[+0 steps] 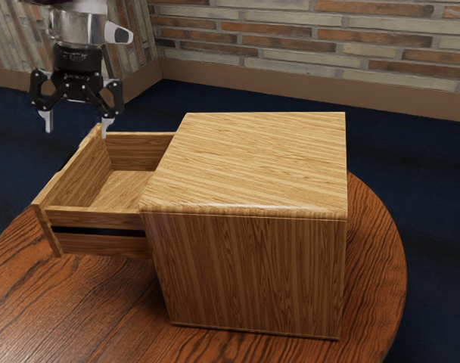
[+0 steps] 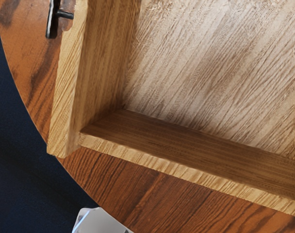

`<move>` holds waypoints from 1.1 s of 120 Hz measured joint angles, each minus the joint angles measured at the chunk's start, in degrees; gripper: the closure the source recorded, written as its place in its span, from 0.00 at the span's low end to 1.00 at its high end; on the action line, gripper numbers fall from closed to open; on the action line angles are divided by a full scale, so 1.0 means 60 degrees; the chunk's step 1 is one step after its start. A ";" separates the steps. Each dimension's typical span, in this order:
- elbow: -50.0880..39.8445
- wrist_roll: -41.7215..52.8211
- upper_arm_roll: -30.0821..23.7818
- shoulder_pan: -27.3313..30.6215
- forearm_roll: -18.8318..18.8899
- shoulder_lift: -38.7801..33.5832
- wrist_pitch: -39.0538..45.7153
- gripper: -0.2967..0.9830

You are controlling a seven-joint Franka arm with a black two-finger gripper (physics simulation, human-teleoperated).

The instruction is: Push the drawer handle with one arm to close the drawer

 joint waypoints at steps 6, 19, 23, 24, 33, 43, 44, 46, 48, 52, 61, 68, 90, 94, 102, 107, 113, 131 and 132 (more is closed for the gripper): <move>-0.0054 -0.0618 0.0005 -0.0212 0.0014 0.0083 0.0660 0.23; -0.0017 -0.1803 0.0131 -0.0742 -0.0019 -0.0046 0.1566 0.23; 0.0005 -0.2139 0.0420 -0.1109 -0.0122 -0.0141 0.1707 0.23; 0.0011 -0.2220 0.0505 -0.1202 -0.0143 -0.0164 0.1738 0.23; 0.0036 -0.2901 0.1084 -0.1422 -0.0277 -0.0279 0.1900 0.23; -0.0032 -0.3571 0.1358 -0.0407 -0.0307 -0.0680 0.1806 0.23; -0.0107 -0.3635 0.1388 -0.0277 -0.0307 -0.0745 0.1812 0.23; -0.0393 -0.3759 0.1441 -0.0033 -0.0307 -0.0950 0.1861 0.23; -0.0876 -0.3879 0.1513 0.0144 -0.0303 -0.1274 0.1972 0.23; -0.1970 -0.4104 0.1639 0.0420 -0.0262 -0.1917 0.2282 0.23; -0.3840 -0.4559 0.1750 0.0881 -0.0192 -0.2657 0.3216 0.23; -0.4648 -0.4882 0.1780 0.1148 -0.0169 -0.2797 0.4089 0.23; -0.5626 -0.5806 0.1858 0.1883 -0.0177 -0.2776 0.6355 0.30; -0.5677 -0.5973 0.1867 0.1992 -0.0180 -0.2777 0.6635 0.37; -0.5707 -0.6282 0.1873 0.2197 -0.0182 -0.2708 0.7086 0.52; -0.5706 -0.6453 0.1874 0.2407 -0.0184 -0.2489 0.7403 0.59; -0.5715 -0.6641 0.1873 0.2591 -0.0187 -0.2236 0.7789 0.66; -0.5768 -0.7118 0.1869 0.2793 -0.0163 -0.1638 0.8830 0.77; -0.5768 -0.7142 0.1868 0.2795 -0.0163 -0.1581 0.8893 0.77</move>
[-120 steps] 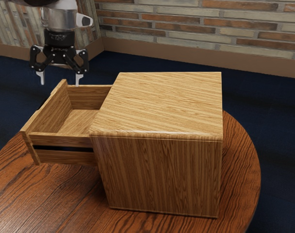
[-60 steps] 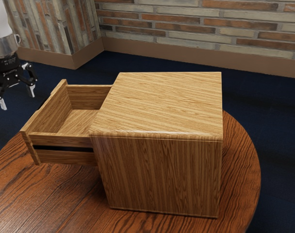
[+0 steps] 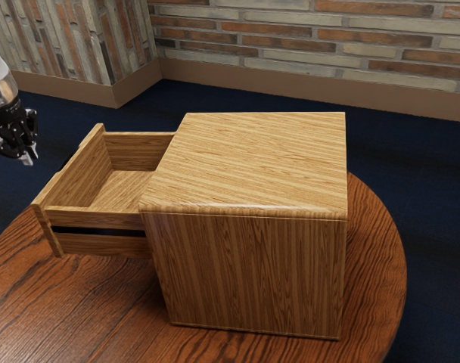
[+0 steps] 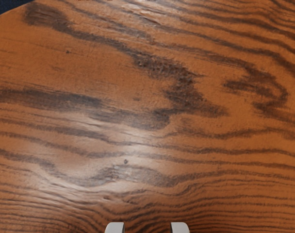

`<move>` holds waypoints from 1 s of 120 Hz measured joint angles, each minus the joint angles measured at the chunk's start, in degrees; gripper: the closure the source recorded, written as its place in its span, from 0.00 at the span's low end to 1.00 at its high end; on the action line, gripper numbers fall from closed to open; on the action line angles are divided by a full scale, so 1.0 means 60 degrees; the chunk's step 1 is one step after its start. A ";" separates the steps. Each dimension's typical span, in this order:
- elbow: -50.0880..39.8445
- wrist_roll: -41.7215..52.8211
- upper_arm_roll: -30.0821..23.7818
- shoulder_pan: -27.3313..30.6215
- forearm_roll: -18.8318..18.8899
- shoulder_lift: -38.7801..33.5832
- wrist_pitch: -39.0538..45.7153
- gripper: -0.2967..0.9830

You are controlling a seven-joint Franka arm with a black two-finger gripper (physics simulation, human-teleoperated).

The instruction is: Push the drawer handle with one arm to close the drawer

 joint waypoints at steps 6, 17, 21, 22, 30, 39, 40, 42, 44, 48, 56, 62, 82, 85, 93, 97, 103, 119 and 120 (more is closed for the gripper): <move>0.0003 -0.0138 -0.0004 0.0008 -0.0025 0.0294 0.0365 0.79; 0.0015 -0.0354 -0.0019 0.0148 -0.0148 0.0710 0.0954 0.81; 0.0022 -0.0418 -0.0040 0.0172 -0.0170 0.0801 0.1127 0.82; 0.0024 -0.0433 -0.0044 0.0173 -0.0176 0.0825 0.1168 0.82; 0.0031 -0.0544 -0.0068 0.0168 -0.0203 0.1028 0.1481 0.83; 0.0070 -0.0644 -0.0128 0.0178 -0.0223 0.1207 0.1805 0.83; 0.0070 -0.0654 -0.0133 0.0176 -0.0224 0.1218 0.1837 0.84; 0.0076 -0.0674 -0.0143 0.0169 -0.0228 0.1249 0.1898 0.84; 0.0079 -0.0692 -0.0149 0.0161 -0.0230 0.1285 0.1954 0.84; 0.0084 -0.0729 -0.0158 0.0138 -0.0235 0.1337 0.2066 0.84; 0.0069 -0.0797 -0.0192 0.0109 -0.0242 0.1380 0.2267 0.84; 0.0039 -0.0846 -0.0297 0.0147 -0.0245 0.1383 0.2393 0.84; -0.0266 -0.0976 -0.0458 -0.0028 -0.0240 0.1255 0.2648 0.84; -0.0399 -0.0993 -0.0465 -0.0075 -0.0239 0.1180 0.2673 0.84; -0.0741 -0.1037 -0.0473 -0.0151 -0.0234 0.0928 0.2730 0.84; -0.0831 -0.1057 -0.0474 -0.0141 -0.0221 0.0847 0.2754 0.84; -0.0894 -0.1084 -0.0475 -0.0101 -0.0197 0.0789 0.2784 0.85; -0.0991 -0.1152 -0.0612 -0.0051 -0.0169 0.0735 0.2835 0.85; -0.0994 -0.1156 -0.0630 -0.0052 -0.0168 0.0727 0.2838 0.85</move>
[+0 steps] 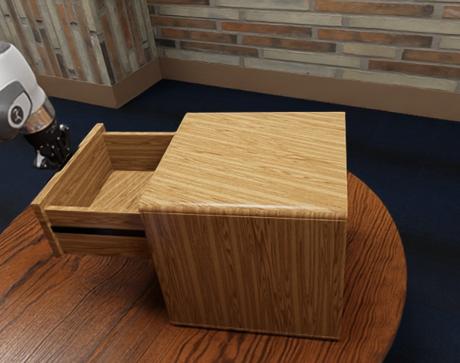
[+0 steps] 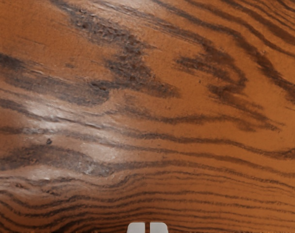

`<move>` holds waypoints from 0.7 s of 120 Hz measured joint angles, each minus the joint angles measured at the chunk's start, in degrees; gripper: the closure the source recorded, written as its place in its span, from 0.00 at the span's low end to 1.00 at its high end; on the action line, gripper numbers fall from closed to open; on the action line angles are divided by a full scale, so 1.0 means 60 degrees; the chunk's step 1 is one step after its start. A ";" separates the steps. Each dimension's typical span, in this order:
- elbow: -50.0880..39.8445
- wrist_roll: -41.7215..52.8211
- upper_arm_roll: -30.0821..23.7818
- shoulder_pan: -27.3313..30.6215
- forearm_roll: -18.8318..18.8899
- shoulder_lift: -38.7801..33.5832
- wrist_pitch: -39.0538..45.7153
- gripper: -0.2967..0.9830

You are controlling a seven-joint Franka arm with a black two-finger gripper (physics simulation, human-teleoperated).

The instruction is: Push the drawer handle with one arm to close the drawer

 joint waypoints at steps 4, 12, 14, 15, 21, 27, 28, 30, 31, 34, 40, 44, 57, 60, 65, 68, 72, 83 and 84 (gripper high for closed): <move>-0.0007 -0.0016 -0.0085 0.0014 0.0008 -0.0022 0.0008 0.85; -0.0013 -0.0047 -0.0242 0.0017 0.0013 -0.0036 0.0022 0.85; -0.0014 -0.0055 -0.0273 0.0003 0.0014 -0.0039 0.0025 0.85; -0.0014 -0.0060 -0.0287 -0.0004 0.0013 -0.0041 0.0028 0.85; -0.0015 -0.0088 -0.0341 -0.0050 0.0011 -0.0045 0.0065 0.85; -0.0015 -0.0115 -0.0433 -0.0038 0.0005 -0.0046 0.0106 0.85; -0.0015 -0.0120 -0.0446 -0.0040 0.0004 -0.0046 0.0112 0.85; -0.0015 -0.0129 -0.0467 -0.0047 0.0003 -0.0045 0.0123 0.85; -0.0015 -0.0134 -0.0483 -0.0047 0.0002 -0.0043 0.0129 0.85; -0.0015 -0.0150 -0.0518 -0.0075 0.0000 -0.0039 0.0144 0.85; -0.0007 -0.0183 -0.0563 -0.0132 -0.0008 -0.0032 0.0172 0.85; -0.0004 -0.0204 -0.0581 -0.0186 -0.0011 -0.0029 0.0196 0.85; -0.0001 -0.0274 -0.0702 -0.0245 -0.0018 -0.0020 0.0254 0.85; -0.0005 -0.0296 -0.0736 -0.0259 -0.0019 -0.0019 0.0271 0.85; -0.0011 -0.0334 -0.0822 -0.0261 -0.0021 -0.0019 0.0306 0.85; -0.0012 -0.0357 -0.0862 -0.0283 -0.0021 -0.0019 0.0324 0.85; -0.0010 -0.0388 -0.0926 -0.0290 -0.0021 -0.0019 0.0345 0.85; -0.0003 -0.0467 -0.1058 -0.0349 -0.0022 -0.0019 0.0392 0.85; -0.0003 -0.0475 -0.1065 -0.0359 -0.0022 -0.0019 0.0396 0.85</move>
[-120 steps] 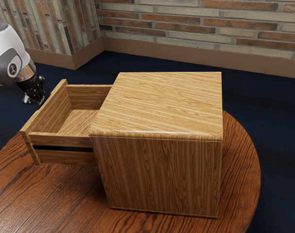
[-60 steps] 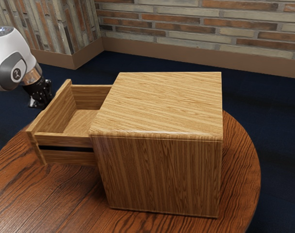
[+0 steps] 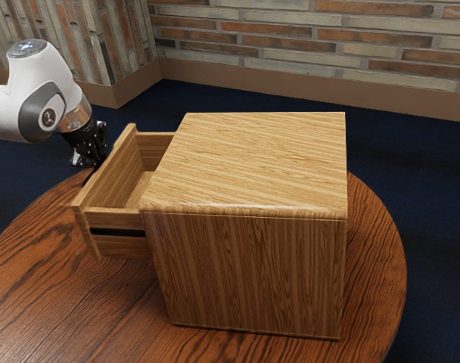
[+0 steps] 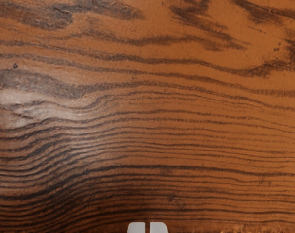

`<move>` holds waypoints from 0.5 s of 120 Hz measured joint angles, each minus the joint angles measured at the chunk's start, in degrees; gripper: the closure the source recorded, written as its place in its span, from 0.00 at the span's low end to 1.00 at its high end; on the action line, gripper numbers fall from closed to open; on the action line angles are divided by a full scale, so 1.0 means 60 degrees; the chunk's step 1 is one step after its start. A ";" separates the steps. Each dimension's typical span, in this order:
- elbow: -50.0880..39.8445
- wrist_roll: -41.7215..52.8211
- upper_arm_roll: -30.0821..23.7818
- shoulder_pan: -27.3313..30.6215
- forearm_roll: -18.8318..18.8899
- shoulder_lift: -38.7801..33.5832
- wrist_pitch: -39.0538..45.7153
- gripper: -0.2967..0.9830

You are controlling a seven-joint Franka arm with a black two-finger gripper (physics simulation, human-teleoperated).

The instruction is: Push the drawer handle with one arm to close the drawer

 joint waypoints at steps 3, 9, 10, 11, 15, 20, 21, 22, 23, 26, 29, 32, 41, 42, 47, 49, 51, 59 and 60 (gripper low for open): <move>0.0001 -0.0022 -0.0015 -0.0030 0.0002 0.0000 0.0010 0.85; 0.0002 -0.0064 -0.0036 -0.0094 0.0005 0.0000 0.0025 0.85; 0.0002 -0.0071 -0.0041 -0.0105 0.0005 0.0000 0.0028 0.85; 0.0002 -0.0079 -0.0045 -0.0118 0.0004 0.0000 0.0030 0.85; 0.0002 -0.0110 -0.0067 -0.0174 0.0003 0.0000 0.0037 0.85; 0.0002 -0.0152 -0.0133 -0.0217 0.0005 0.0000 0.0046 0.85; 0.0002 -0.0160 -0.0147 -0.0226 0.0005 0.0000 0.0048 0.85; 0.0002 -0.0169 -0.0159 -0.0237 0.0006 0.0000 0.0050 0.85; 0.0002 -0.0177 -0.0170 -0.0250 0.0007 0.0000 0.0052 0.85; 0.0002 -0.0202 -0.0193 -0.0296 0.0007 0.0000 0.0057 0.85; 0.0002 -0.0226 -0.0207 -0.0349 0.0009 0.0000 0.0061 0.85; 0.0002 -0.0249 -0.0218 -0.0394 0.0010 0.0000 0.0066 0.85; 0.0002 -0.0319 -0.0324 -0.0431 0.0011 0.0005 0.0102 0.85; 0.0002 -0.0327 -0.0339 -0.0432 0.0011 0.0007 0.0111 0.85; 0.0012 -0.0364 -0.0394 -0.0482 0.0011 0.0024 0.0152 0.85; 0.0017 -0.0378 -0.0409 -0.0505 0.0011 0.0030 0.0167 0.85; 0.0021 -0.0392 -0.0420 -0.0532 0.0012 0.0033 0.0181 0.85; 0.0038 -0.0445 -0.0442 -0.0615 0.0012 0.0043 0.0228 0.85; 0.0044 -0.0452 -0.0443 -0.0625 0.0012 0.0047 0.0232 0.85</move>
